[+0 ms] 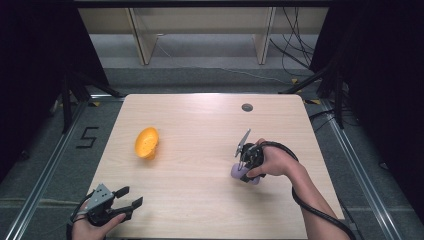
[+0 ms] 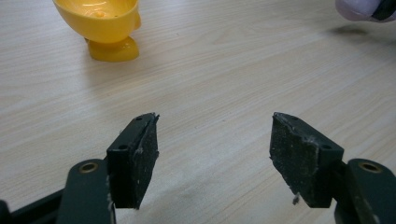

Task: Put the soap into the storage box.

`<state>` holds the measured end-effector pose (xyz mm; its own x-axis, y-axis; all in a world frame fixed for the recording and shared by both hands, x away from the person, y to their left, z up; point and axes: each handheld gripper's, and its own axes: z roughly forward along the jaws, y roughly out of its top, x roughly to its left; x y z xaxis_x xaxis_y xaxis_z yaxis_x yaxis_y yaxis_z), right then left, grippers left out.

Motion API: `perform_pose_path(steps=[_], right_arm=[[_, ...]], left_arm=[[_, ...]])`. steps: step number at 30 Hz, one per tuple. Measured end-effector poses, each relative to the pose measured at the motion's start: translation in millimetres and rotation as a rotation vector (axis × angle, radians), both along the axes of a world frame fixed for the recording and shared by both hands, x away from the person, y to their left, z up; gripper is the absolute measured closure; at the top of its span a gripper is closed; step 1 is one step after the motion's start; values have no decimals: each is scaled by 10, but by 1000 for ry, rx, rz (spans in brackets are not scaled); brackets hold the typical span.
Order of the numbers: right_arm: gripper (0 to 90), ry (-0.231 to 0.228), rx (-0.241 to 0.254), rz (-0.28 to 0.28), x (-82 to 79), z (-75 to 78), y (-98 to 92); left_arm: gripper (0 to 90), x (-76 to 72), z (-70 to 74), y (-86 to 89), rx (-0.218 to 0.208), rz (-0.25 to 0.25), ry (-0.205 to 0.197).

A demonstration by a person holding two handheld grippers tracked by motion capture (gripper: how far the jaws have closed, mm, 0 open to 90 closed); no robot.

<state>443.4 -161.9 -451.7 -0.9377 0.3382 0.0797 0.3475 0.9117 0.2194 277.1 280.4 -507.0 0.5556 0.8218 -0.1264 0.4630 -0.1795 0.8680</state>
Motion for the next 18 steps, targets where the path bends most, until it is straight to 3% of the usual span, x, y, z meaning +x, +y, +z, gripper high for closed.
perform_pose_path(steps=[8, 16, 18], right_arm=[[506, -9, -4, -2, -6, 53, 24], [507, -1, 5, -1, -49, 71, 43], [506, -6, 13, 24, -62, 80, 58]], left_arm=[[320, -11, 15, 0, 8, 6, -1], [320, 3, 19, -29, -22, -4, -3], [320, 18, 40, -64, -27, -17, -4]])
